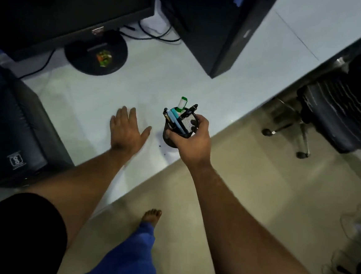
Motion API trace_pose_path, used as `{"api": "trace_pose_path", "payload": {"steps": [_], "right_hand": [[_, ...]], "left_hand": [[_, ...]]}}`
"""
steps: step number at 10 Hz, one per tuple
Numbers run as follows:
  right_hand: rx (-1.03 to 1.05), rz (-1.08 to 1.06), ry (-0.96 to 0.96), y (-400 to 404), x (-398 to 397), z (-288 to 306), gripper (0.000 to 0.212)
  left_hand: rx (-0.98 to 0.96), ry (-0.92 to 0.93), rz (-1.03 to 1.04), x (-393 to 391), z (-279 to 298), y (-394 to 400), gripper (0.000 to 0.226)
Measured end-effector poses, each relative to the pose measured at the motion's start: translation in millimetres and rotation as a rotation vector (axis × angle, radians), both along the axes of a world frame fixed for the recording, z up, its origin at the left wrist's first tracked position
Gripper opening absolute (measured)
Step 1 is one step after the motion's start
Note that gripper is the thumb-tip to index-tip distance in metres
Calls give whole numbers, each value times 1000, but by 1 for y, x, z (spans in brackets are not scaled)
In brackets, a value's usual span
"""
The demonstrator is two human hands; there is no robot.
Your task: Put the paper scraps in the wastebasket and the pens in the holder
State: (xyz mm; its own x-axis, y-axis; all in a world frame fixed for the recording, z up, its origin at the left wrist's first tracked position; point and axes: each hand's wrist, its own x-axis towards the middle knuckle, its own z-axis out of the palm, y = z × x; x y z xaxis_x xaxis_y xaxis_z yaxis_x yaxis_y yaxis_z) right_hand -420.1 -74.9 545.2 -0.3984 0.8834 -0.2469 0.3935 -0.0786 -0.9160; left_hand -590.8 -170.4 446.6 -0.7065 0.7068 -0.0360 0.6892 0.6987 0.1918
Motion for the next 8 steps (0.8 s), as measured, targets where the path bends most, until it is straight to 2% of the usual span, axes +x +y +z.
{"api": "trace_pose_path", "payload": {"steps": [1,3,6,7,8], "right_hand": [[25,93,-33,9,-36,-7,71],[65,123,-29,22,-91,-26,74],[33,122,-34,19,-113,-43,76],[15,146,-71,23,-109,-44,80],[5,149,-146,18,-112,-36,101]], "left_hand": [[-4,26,1,-2,-17,-10,85],[18,32,18,-2,-23,-7,80],[-16,55,40,-11,-23,-7,79],[-49,56,22,-10,-24,-8,80],[-35,39,55,-16,-27,-6,82]]}}
